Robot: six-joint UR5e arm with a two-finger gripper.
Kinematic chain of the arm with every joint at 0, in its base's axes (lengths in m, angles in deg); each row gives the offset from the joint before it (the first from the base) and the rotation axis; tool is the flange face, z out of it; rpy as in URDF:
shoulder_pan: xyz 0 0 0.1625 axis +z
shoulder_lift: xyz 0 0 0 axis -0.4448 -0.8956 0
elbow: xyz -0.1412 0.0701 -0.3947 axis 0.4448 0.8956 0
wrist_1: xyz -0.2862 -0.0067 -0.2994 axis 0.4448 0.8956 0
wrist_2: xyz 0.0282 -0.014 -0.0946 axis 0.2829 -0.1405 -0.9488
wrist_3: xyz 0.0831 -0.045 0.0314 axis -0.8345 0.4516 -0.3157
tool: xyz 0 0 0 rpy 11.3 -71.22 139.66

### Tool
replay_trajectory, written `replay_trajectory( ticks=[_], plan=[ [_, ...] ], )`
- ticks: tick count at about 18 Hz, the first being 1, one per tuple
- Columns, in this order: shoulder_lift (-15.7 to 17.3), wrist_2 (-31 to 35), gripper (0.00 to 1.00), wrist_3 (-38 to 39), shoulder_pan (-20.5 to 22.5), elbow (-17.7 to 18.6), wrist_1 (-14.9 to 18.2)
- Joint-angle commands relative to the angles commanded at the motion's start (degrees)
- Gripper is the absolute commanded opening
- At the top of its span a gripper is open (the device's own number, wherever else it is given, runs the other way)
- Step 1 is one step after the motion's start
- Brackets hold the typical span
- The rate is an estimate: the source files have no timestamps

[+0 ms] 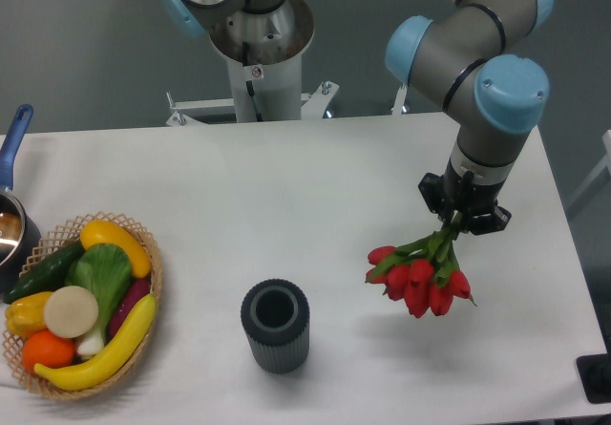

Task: Insert the flowers into the vase
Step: 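Hold the red tulip bunch in the gripper above the table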

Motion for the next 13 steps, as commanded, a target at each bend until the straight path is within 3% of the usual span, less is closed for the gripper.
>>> replay_trajectory(
  ticks=[13],
  plan=[
    [0.1,-3.2,0.02,0.6,0.0,-0.2,0.0]
  ],
)
